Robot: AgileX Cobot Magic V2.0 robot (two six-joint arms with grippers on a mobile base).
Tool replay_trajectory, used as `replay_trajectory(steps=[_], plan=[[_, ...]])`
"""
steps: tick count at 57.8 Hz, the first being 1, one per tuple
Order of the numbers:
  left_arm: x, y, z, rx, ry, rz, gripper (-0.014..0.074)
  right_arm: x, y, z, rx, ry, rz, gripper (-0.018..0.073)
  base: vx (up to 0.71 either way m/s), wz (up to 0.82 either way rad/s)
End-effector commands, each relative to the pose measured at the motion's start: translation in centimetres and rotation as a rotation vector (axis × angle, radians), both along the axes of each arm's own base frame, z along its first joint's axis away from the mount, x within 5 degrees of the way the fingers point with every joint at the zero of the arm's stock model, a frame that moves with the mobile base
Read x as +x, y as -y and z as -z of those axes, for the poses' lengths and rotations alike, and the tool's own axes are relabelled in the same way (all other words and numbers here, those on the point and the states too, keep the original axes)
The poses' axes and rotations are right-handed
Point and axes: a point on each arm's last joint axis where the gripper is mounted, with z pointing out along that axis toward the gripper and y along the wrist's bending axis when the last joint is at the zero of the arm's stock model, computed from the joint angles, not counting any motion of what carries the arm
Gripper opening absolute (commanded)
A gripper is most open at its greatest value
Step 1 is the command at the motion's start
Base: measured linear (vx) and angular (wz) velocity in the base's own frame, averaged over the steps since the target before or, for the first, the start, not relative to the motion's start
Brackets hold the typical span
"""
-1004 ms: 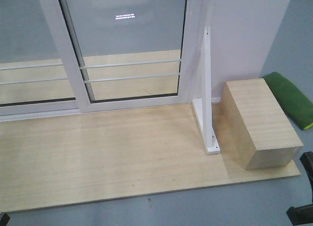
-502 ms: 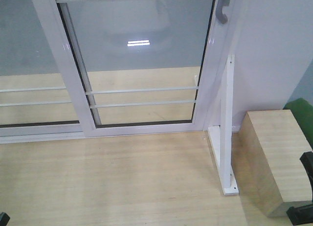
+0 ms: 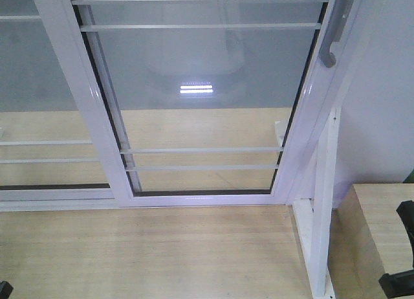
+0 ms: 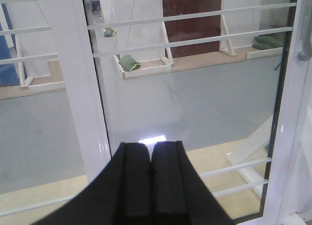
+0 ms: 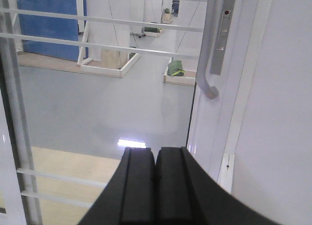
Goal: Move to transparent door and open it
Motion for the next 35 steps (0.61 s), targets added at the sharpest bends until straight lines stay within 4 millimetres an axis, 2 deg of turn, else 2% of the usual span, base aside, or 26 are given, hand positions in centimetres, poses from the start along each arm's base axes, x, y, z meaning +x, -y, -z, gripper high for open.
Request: replay_trajectory(steps=[1,35], plan=[[0.09,0.08,0.07,-0.032,0.056,0.008,0.0004,-0.02,0.06,-0.36,0.002,0.083,0.008,-0.0005,0.17,0.07],[0.09,0.08,0.07,-0.032,0.056,0.008,0.0004,-0.02,0.06,-0.36,0.002,0.083,0.008,-0.0005,0.10,0.03]])
